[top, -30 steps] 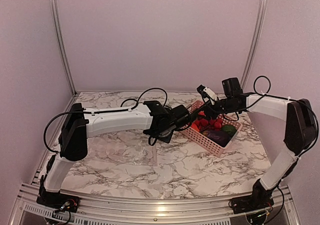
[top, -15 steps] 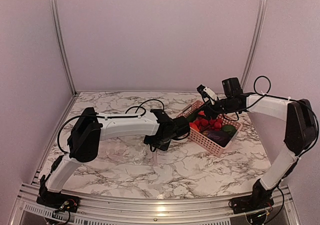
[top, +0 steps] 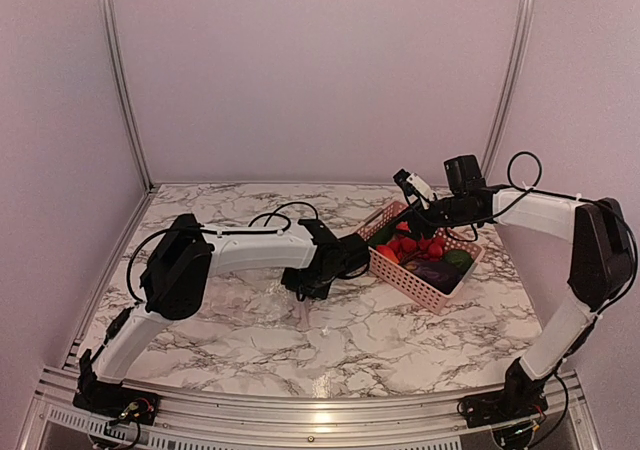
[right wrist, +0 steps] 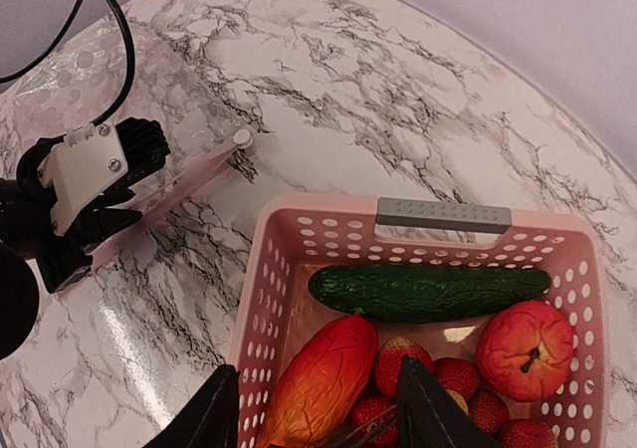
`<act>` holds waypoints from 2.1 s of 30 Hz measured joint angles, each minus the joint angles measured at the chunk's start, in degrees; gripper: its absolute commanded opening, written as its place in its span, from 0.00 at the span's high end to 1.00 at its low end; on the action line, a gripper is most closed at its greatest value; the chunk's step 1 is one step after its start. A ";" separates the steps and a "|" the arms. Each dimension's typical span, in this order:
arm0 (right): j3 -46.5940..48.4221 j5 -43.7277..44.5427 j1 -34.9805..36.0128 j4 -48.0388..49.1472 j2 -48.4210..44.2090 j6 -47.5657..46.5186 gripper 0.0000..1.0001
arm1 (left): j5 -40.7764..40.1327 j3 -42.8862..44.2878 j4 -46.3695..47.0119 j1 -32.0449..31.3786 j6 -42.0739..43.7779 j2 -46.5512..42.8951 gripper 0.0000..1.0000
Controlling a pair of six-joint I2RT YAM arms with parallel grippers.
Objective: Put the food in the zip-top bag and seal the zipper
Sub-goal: Pick up the zipper food storage bag at the center of the board, then adjust the zipper food storage bag at the center of the board.
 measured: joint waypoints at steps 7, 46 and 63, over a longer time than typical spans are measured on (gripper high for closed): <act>0.00 -0.42 0.00 -0.02 0.00 0.02 0.49 | -1.79 -0.04 -0.31 0.35 0.61 -0.07 1.00; 19.28 -16.44 18.97 -3.17 15.67 26.93 0.38 | -6.99 -23.96 21.31 -3.21 -3.45 -34.77 1.00; 21.62 -17.20 19.56 0.96 16.96 33.38 0.97 | -6.19 -27.89 25.29 -4.04 -3.28 -37.16 1.00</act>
